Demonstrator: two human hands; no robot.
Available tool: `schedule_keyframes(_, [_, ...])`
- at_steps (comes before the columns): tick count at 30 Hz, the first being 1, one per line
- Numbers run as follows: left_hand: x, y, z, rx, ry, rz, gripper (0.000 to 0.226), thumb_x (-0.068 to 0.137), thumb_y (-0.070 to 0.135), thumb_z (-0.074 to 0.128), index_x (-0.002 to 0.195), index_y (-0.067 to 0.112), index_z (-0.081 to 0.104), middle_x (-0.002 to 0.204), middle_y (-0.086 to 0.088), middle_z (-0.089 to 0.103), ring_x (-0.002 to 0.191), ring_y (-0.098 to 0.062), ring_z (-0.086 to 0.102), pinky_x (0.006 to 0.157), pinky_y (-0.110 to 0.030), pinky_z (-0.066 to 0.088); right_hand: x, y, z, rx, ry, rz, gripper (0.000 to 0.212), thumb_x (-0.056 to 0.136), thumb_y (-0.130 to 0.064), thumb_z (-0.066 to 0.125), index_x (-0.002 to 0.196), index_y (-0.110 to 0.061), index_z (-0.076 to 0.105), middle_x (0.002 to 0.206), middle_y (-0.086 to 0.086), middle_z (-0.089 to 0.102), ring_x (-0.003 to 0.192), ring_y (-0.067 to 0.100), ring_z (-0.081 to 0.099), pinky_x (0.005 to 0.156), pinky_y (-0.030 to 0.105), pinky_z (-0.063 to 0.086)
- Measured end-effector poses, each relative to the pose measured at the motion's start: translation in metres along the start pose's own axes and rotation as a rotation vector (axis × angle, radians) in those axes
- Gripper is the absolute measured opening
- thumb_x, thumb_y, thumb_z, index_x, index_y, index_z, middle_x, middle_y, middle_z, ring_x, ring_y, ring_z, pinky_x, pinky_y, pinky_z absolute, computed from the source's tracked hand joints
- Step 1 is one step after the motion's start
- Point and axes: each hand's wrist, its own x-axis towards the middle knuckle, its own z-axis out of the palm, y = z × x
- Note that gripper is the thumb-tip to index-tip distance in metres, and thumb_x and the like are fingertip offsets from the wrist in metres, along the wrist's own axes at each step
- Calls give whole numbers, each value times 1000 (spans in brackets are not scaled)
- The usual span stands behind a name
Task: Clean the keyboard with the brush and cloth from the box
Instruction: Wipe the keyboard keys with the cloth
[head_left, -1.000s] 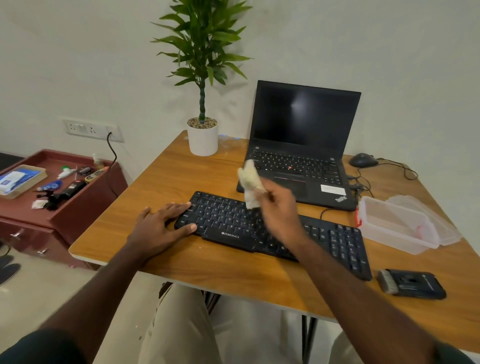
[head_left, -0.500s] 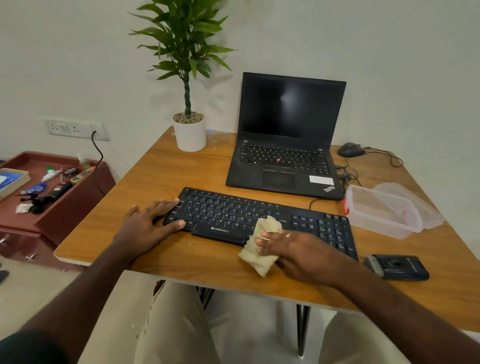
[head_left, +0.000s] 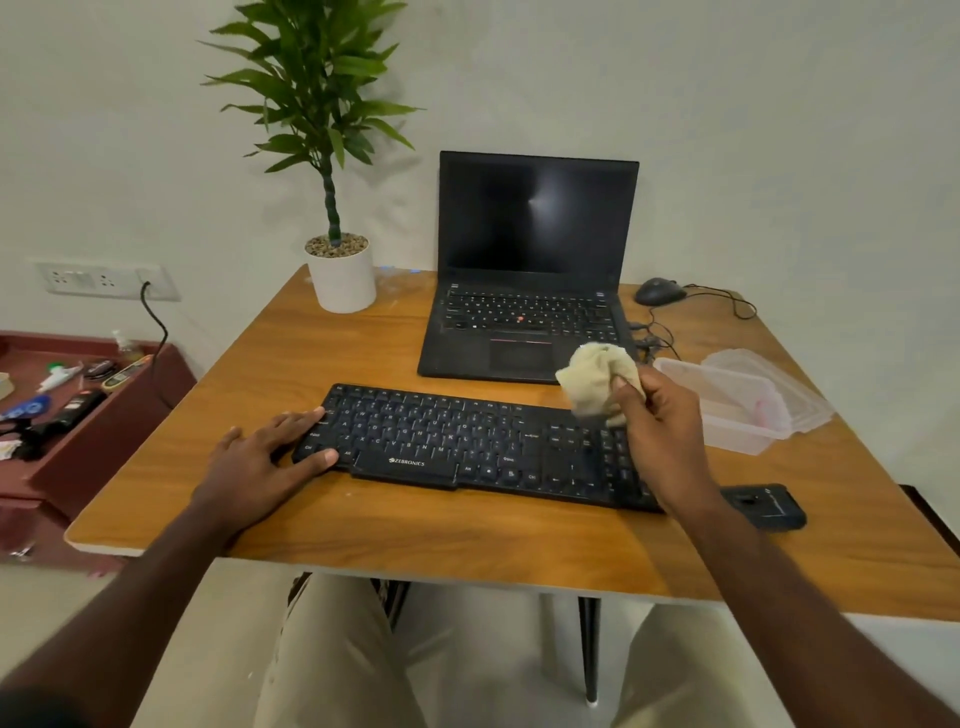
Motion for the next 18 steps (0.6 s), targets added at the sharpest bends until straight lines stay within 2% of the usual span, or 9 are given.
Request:
schedule_keyframes(2, [0,-1,1,-3,-8,-3,77,66,95,32,135,61,31,155,6,41,145,-15,32,121,-49,13,-9,-2,4,-264,-61,-200,29,101,-13,56,128,-14,68,91,-2,74,77,2,60,68,18,48])
schedule_keyframes(4, [2,-5,1,4,-5,-9,76,67,96,32,135,63,31,155,5,41,144,-17,33,121,-50,14,-30,3,17,-719,-320,-295,36,103,-19,52,137,-22,61,126,4,70,114,12,59,102,31,46])
schedule_keyframes(6, [3,-7,2,16,-5,-23,81,68,96,32,140,60,32,156,2,41,142,-22,35,121,-51,15,-51,13,25,-873,-453,-323,42,103,-23,46,144,-25,54,147,4,56,138,19,49,119,35,24])
schedule_keyframes(8, [3,-6,3,29,2,-34,81,69,93,32,141,57,32,156,1,41,140,-27,37,120,-51,16,-59,17,19,-693,-424,-328,40,100,-23,51,139,-24,60,142,1,60,131,6,53,116,28,27])
schedule_keyframes(10, [2,-3,2,38,14,-38,79,69,92,32,140,57,33,156,2,41,137,-28,39,119,-53,19,-59,17,6,-428,-380,-211,30,100,-16,59,125,-29,69,124,-13,71,106,-16,57,98,15,43])
schedule_keyframes(11, [2,-3,2,35,16,-37,79,69,92,31,140,57,33,156,1,41,136,-28,39,119,-53,20,-57,18,0,-285,-367,-95,30,100,-13,59,117,-35,70,114,-22,72,100,-16,60,88,12,46])
schedule_keyframes(13, [2,-4,2,34,14,-36,82,69,93,31,142,55,33,156,0,42,138,-28,39,119,-52,19,-52,18,-5,-63,-321,58,31,102,-11,54,111,-37,69,105,-23,72,101,-6,63,86,15,51])
schedule_keyframes(15, [3,-7,4,45,13,-35,86,69,94,30,144,53,34,155,-1,42,138,-29,40,119,-54,19,-53,20,-1,-92,-283,11,29,103,-13,52,118,-33,67,109,-20,71,104,-3,63,87,13,50])
schedule_keyframes(18, [3,-6,6,26,57,-32,88,69,95,30,144,50,39,153,-2,46,138,-28,43,117,-56,22,-61,31,10,-359,-258,-220,31,100,-18,55,129,-21,67,120,-10,70,108,-3,61,94,13,46])
